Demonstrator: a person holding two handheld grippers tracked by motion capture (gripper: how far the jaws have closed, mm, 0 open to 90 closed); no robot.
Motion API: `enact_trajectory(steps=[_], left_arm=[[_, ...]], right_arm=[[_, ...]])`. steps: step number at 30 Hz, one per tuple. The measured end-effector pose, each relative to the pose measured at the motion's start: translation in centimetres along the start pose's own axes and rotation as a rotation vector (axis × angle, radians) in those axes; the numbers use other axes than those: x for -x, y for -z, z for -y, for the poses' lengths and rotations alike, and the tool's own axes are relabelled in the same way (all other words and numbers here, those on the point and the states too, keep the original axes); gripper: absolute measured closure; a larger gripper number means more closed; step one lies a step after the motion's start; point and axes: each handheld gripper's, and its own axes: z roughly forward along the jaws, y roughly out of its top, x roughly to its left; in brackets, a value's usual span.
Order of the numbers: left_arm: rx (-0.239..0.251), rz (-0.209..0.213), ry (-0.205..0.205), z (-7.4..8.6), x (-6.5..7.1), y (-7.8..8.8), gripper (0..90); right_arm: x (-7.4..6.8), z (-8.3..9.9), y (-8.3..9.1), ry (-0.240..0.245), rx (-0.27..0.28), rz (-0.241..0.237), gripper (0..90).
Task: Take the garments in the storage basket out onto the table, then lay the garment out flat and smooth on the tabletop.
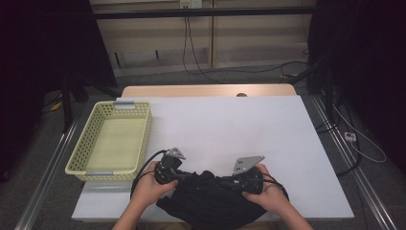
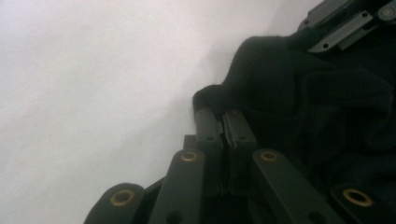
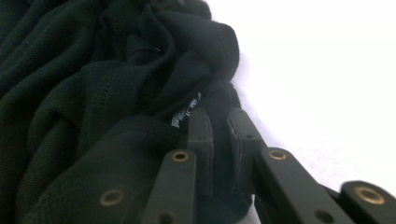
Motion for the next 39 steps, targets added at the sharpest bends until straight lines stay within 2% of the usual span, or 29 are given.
enact_trajectory(steps=[6, 10, 12, 17, 18, 21, 24, 39], left_arm=[[0.005, 0.001, 0.003, -0.4, -0.1, 0.4, 87.3], [0.010, 0.000, 0.012, -0.5, -0.2, 0.4, 87.5], [0.013, -0.008, 0.012, -0.5, -0.2, 0.6, 87.6], [0.039, -0.014, 0.028, -0.6, -0.3, 1.3, 87.7], [0.042, -0.016, 0.030, -0.6, -0.3, 1.4, 87.7], [0.054, -0.012, 0.035, -0.7, -0.4, 1.7, 87.7], [0.065, -0.011, 0.041, -0.7, -0.4, 1.9, 87.7], [0.085, 0.002, 0.024, -0.9, 0.1, 2.4, 87.7]], right_arm=[[-0.1, 0.0, 0.0, 0.004, 0.009, 0.014, 81.8], [0.3, -0.4, 0.1, -0.012, 0.031, 0.077, 81.8], [0.4, -0.7, 0.1, -0.007, 0.039, 0.091, 81.8], [-0.3, -0.9, -0.7, 0.031, -0.006, 0.095, 82.2], [-0.3, -0.9, -0.7, 0.024, -0.003, 0.094, 82.2], [-0.2, -0.8, -0.8, 0.014, 0.004, 0.075, 82.2], [-0.4, -0.8, -0.9, 0.027, 0.002, 0.045, 82.3], [-2.2, -0.6, -0.5, 0.048, -0.012, -0.096, 82.6]])
